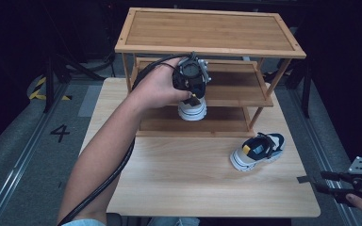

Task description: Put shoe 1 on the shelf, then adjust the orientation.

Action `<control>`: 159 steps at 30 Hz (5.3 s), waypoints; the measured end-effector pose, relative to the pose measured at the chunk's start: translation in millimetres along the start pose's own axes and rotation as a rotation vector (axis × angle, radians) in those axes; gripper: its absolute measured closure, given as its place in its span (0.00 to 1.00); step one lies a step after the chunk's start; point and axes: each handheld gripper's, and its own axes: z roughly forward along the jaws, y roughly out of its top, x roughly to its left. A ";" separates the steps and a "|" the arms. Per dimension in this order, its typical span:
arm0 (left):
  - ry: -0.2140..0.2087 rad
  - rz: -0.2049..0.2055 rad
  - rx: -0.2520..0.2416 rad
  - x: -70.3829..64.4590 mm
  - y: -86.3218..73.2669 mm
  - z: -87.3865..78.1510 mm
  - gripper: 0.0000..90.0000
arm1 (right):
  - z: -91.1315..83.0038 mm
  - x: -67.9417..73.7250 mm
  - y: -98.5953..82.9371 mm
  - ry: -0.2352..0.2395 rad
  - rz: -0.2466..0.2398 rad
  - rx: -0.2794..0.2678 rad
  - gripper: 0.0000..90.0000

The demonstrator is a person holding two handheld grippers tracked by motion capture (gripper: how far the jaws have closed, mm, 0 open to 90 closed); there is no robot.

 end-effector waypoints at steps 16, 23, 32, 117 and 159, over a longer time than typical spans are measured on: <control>0.141 -0.027 -0.152 -7.3 5.4 -22.1 0.45 | -3.7 7.4 6.1 0.001 -0.044 -0.025 0.52; 0.112 -0.050 -0.288 -31.3 -0.8 -48.3 0.48 | 0.0 5.3 9.8 0.009 -0.048 -0.025 0.52; 0.029 -0.260 -0.478 -58.6 -35.3 -49.4 0.73 | 13.1 4.5 25.7 0.055 -0.091 -0.023 0.52; 0.103 -0.477 -0.700 -15.6 -68.0 37.1 0.67 | 31.5 6.8 36.8 0.117 -0.125 -0.005 0.52; 0.246 -0.579 -0.465 -123.1 -182.3 42.5 0.48 | 146.6 33.1 122.0 0.124 -0.181 -0.067 0.71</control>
